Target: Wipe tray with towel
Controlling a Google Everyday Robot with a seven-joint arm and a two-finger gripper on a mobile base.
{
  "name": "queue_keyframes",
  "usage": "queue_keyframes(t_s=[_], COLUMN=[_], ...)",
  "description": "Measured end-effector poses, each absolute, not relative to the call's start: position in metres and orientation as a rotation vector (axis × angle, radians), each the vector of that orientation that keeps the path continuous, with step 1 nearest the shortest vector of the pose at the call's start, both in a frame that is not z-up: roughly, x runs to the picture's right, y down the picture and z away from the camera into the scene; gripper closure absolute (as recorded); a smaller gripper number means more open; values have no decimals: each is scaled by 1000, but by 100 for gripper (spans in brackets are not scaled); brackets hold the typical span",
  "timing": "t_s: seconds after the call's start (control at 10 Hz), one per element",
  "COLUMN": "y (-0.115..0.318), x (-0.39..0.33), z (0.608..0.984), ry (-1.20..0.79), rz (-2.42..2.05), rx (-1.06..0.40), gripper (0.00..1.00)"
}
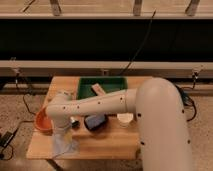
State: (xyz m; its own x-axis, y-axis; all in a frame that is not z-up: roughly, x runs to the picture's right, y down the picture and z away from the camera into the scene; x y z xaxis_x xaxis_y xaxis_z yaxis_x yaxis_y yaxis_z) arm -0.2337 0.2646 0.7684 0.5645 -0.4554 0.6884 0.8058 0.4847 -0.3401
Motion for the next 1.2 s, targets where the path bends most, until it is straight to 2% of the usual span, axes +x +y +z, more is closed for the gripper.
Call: queue_keyframes(t_s=[0.6, 0.7, 1.2], y=[298, 300, 303], x=[-251, -252, -251], z=[772, 772, 771], ry=[-612, -608, -594], rz=[-864, -871, -883], rx=[-758, -767, -792], gripper=[35, 38, 89])
